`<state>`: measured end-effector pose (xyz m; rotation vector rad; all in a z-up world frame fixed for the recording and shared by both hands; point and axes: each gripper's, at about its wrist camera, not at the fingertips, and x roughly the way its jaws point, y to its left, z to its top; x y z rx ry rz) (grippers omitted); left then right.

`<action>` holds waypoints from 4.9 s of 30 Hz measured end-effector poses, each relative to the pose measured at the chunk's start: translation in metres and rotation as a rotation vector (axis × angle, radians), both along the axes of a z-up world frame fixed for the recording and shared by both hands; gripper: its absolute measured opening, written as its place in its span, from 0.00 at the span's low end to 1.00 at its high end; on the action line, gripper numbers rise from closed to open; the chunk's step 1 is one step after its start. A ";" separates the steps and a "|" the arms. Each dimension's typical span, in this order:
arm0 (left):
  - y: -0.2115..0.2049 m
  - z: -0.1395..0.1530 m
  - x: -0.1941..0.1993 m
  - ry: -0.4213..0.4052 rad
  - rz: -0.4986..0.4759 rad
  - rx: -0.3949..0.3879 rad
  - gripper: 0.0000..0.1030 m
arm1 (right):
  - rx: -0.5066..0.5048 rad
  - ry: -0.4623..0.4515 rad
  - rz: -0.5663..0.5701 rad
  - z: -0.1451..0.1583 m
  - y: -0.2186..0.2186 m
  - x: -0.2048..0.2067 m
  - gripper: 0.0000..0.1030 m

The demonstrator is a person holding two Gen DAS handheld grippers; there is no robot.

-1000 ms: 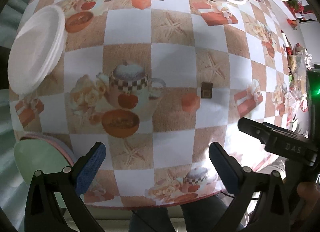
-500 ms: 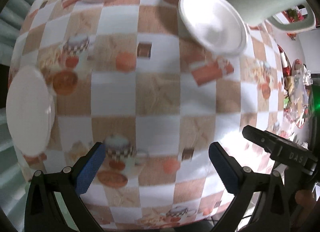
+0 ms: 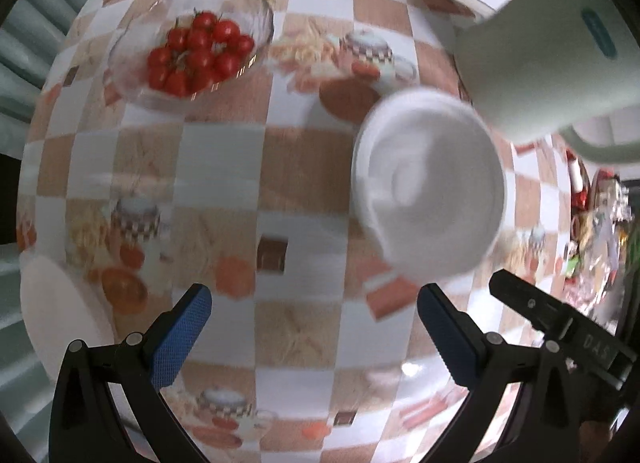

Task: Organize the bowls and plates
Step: 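Move the right tool to a second white foam plate near the kettle, then close the right tool on the second white foam plate's rim, then lift the second white foam plate with the right tool and carry it toward the stack, then lower the white foam plate onto the table and open both tools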

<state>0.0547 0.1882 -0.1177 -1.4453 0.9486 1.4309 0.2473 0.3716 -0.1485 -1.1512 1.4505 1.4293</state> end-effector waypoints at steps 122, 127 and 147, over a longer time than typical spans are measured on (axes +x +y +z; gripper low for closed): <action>-0.190 0.073 -0.113 0.077 0.137 0.159 0.42 | 0.149 0.100 0.531 0.079 -0.195 -0.254 0.33; -0.188 0.072 -0.143 0.102 0.169 0.155 0.42 | 0.148 0.115 0.550 0.077 -0.194 -0.284 0.33; -0.171 0.041 -0.180 0.090 0.182 0.121 0.53 | 0.090 0.119 0.590 0.048 -0.178 -0.330 0.50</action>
